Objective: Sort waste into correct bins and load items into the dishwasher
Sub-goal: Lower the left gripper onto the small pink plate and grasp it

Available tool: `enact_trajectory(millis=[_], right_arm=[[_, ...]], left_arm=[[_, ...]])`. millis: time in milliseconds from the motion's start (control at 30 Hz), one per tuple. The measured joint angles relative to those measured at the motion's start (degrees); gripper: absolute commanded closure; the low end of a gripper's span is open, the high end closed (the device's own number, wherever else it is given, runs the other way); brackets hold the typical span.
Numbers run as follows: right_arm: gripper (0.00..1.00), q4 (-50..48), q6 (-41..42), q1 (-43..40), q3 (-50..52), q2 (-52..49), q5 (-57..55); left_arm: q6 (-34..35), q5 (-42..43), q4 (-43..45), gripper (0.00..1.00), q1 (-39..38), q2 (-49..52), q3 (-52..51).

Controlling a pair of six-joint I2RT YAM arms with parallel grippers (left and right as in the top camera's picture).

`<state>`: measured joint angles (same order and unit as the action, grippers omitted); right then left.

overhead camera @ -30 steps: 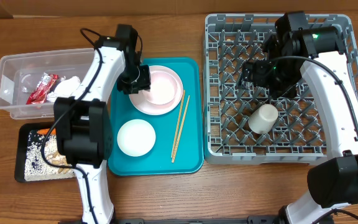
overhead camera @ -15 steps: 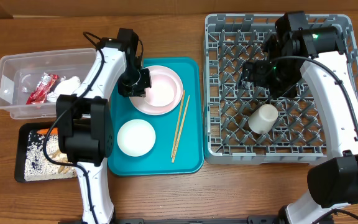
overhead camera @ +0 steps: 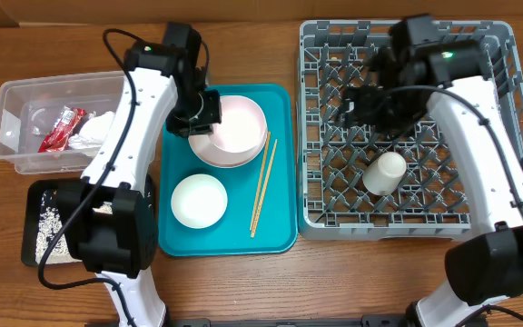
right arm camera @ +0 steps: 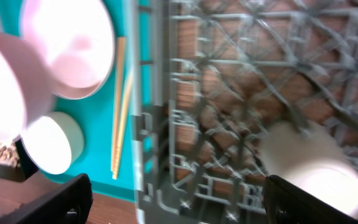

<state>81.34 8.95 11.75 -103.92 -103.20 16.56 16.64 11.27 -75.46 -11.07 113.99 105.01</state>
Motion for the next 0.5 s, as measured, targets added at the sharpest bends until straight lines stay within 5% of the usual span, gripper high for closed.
enact_trajectory(millis=[100,200,500], right_arm=[[0.16,-2.5,0.0,4.2,0.0,0.0,0.4],[0.32,-5.4,-0.1,8.7,0.0,0.0,0.5],[0.33,-13.5,0.3,15.9,2.4,0.0,-1.9]], left_arm=[[-0.7,1.2,-1.8,0.95,-0.7,0.0,0.0],[-1.7,2.2,-3.0,0.96,-1.0,0.0,0.0],[-3.3,5.6,-4.6,0.96,-1.0,0.0,0.0]])
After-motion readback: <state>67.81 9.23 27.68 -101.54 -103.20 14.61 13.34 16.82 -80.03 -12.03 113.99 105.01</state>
